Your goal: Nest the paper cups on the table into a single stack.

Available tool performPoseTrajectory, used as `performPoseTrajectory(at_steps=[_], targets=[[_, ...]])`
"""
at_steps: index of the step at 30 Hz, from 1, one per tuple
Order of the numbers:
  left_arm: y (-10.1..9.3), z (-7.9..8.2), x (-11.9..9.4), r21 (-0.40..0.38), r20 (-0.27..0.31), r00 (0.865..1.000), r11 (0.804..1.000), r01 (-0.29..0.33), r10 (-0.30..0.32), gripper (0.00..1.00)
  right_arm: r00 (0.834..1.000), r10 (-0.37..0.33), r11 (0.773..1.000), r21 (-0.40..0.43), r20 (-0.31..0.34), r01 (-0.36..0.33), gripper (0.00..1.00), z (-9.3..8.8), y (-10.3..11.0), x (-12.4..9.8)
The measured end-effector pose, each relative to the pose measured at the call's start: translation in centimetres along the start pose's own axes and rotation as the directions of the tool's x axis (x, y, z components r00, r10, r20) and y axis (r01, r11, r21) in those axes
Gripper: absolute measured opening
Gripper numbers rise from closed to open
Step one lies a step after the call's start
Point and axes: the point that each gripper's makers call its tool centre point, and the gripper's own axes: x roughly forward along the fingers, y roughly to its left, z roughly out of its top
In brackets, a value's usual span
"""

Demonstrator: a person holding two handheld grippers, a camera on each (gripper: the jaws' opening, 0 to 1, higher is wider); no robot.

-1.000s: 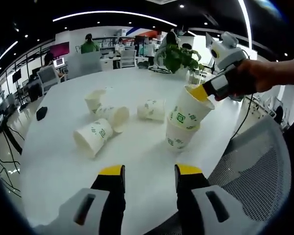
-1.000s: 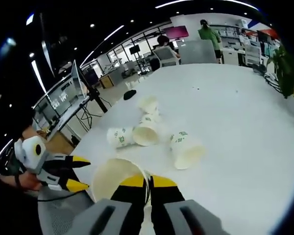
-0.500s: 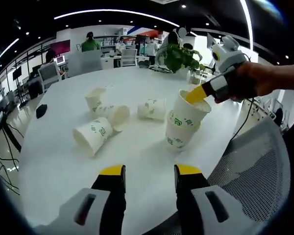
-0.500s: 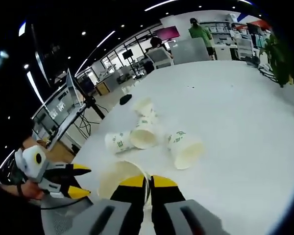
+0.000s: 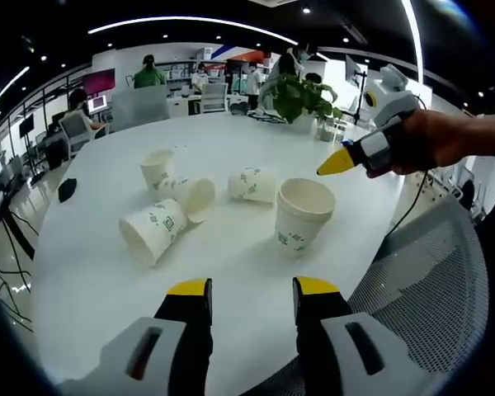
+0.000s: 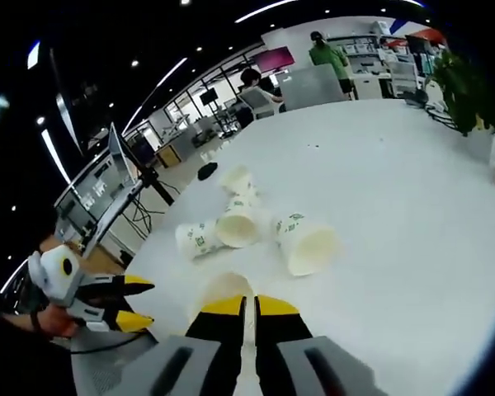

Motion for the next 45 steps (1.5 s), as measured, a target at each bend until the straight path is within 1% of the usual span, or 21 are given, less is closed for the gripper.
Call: performPoseTrajectory(at_steps=[5,8,10,11,12,14,17,20,22,24,26,28,30,32,34,37,41,42,43,45], targets=[[-0.3,0.2,-0.2,0.006,0.001,1.000,1.000,0.000,0.000,0.38,1.000,-0.013,1.000,0.016,0.021,0.013,0.01,-0.2,-0.9,-0.7],[-0.1,0.3,-0.1,0.004,0.005,1.000,1.000,-0.003,0.003,0.38,0.998,-0.026,0.999,0.035,0.066,0.024,0.03,-0.1,-1.2,-1.4],[0.0,0.2,-0.1,0.001,0.005,1.000,1.000,-0.004,0.004,0.38,0.996,-0.030,0.999,0.039,0.082,0.027,0.05,-0.3,-0.9,-1.9],[0.1,0.2,0.0,-0.002,0.006,1.000,1.000,-0.004,0.004,0.38,0.995,-0.037,0.999,0.039,0.091,0.034,0.06,-0.4,-1.1,-2.2],[0.2,0.1,0.0,-0.004,0.005,1.000,1.000,-0.003,0.003,0.38,0.995,-0.040,0.999,0.039,0.093,0.037,0.07,-0.7,-1.2,-2.4],[0.3,0.1,0.1,-0.008,0.002,1.000,1.000,-0.001,0.001,0.38,0.996,-0.049,0.998,0.050,0.080,0.046,0.08,-1.8,-1.4,-2.8],[0.3,-0.1,0.3,-0.008,-0.002,1.000,1.000,0.004,-0.004,0.38,0.995,-0.069,0.996,0.053,0.074,0.065,0.15,-3.4,-1.6,-3.6],[0.2,-0.2,0.3,-0.006,-0.006,1.000,1.000,0.007,-0.007,0.38,0.994,-0.086,0.995,0.063,0.072,0.081,0.24,-4.4,-1.7,-4.1],[0.3,-0.3,0.3,-0.008,-0.009,1.000,1.000,0.005,-0.005,0.38,0.993,-0.089,0.994,0.067,0.079,0.084,0.31,-4.9,-2.0,-4.2],[0.5,-0.3,0.4,-0.020,-0.007,1.000,1.000,0.004,-0.004,0.38,0.992,-0.090,0.995,0.058,0.083,0.086,0.35,-5.2,-2.1,-4.3],[0.7,-0.2,0.3,-0.035,-0.004,1.000,0.999,0.000,0.000,0.38,0.993,-0.090,0.995,0.037,0.081,0.087,0.38,-5.5,-1.5,-4.4],[1.0,-0.2,0.2,-0.050,-0.002,1.000,0.999,-0.006,0.005,0.38,0.993,-0.088,0.996,0.025,0.080,0.087,0.41,-5.6,-1.6,-4.5],[1.0,-0.1,0.1,-0.067,0.000,1.000,0.998,-0.008,0.009,0.38,0.993,-0.082,0.997,0.014,0.079,0.081,0.44,-5.7,-1.0,-4.8],[1.0,-0.2,0.1,-0.079,-0.001,1.000,0.997,-0.009,0.009,0.37,0.993,-0.070,0.997,-0.001,0.099,0.071,0.46,-5.3,-0.2,-4.9],[0.8,-0.1,0.1,-0.088,0.001,1.000,0.996,-0.003,0.003,0.37,0.993,-0.061,0.998,0.000,0.106,0.061,0.47,-4.9,-0.4,-4.8],[0.6,0.1,0.0,-0.096,0.004,1.000,0.995,0.009,-0.008,0.37,0.991,-0.066,0.998,0.005,0.115,0.066,0.48,-5.1,-0.8,-5.1],[0.5,0.5,0.0,-0.072,0.000,1.000,0.997,0.013,-0.013,0.37,0.989,-0.069,0.998,0.011,0.134,0.068,0.49,-5.0,-0.9,-5.0],[0.7,0.4,0.0,-0.026,-0.016,1.000,1.000,0.011,-0.012,0.37,0.988,-0.072,0.997,0.011,0.137,0.071,0.49,-5.0,-1.0,-5.0],[0.7,0.6,0.1,-0.012,-0.018,1.000,1.000,0.011,-0.012,0.37,0.987,-0.076,0.997,0.014,0.141,0.075,0.49,-5.0,-1.1,-5.0],[0.4,1.4,-0.1,-0.001,-0.016,1.000,1.000,0.022,-0.022,0.37,0.986,-0.083,0.997,0.017,0.146,0.081,0.49,-4.9,-1.3,-5.1]])
